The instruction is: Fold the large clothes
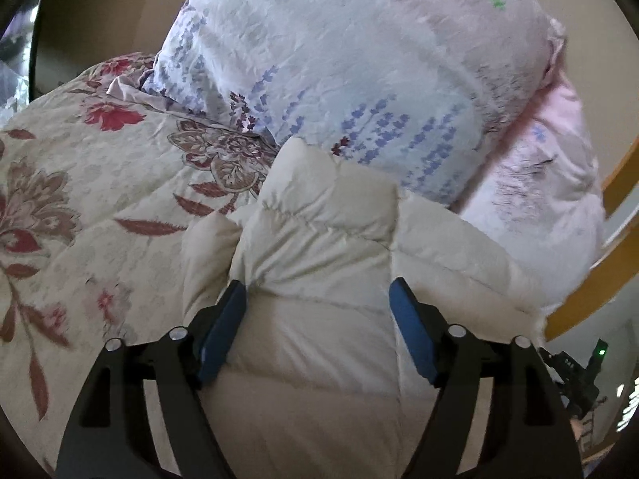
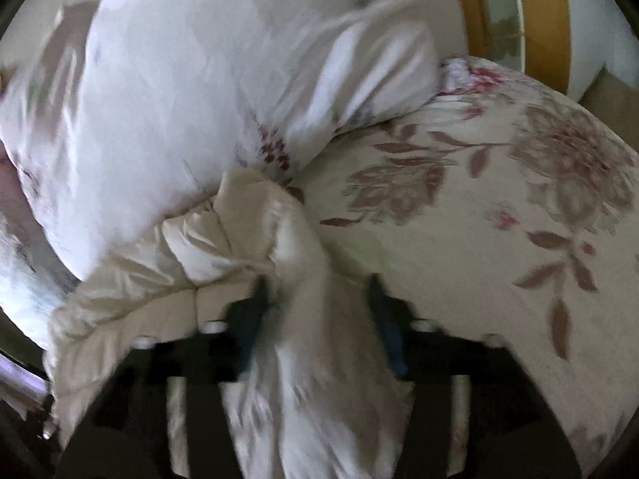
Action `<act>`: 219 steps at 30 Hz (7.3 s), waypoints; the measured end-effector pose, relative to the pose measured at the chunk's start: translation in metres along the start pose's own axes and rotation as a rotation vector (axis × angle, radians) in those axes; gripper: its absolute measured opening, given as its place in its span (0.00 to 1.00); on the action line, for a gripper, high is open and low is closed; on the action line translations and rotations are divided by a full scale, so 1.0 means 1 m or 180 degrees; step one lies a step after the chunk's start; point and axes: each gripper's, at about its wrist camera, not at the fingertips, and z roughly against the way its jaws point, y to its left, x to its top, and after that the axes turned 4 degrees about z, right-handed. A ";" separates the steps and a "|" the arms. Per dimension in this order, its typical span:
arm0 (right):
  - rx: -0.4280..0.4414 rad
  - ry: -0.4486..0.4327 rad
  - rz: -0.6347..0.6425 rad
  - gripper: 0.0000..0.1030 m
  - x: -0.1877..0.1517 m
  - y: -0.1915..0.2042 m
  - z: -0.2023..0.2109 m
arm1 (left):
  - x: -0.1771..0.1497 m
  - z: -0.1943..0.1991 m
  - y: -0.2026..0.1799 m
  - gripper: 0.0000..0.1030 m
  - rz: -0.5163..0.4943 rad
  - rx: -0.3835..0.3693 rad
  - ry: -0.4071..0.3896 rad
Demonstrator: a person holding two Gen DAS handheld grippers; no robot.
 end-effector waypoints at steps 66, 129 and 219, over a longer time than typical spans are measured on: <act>0.1785 0.0470 -0.0247 0.19 -0.119 -0.004 0.095 | -0.098 0.130 0.094 0.17 0.1552 -0.0548 -0.0441; 0.0220 0.0022 0.2522 0.82 -0.219 0.257 0.065 | -0.114 0.152 0.136 0.64 0.1477 -0.0144 -0.0617; 0.1764 0.0006 0.0748 0.68 -0.069 0.059 0.142 | -0.245 0.064 -0.201 0.36 -0.2205 -0.1260 0.0915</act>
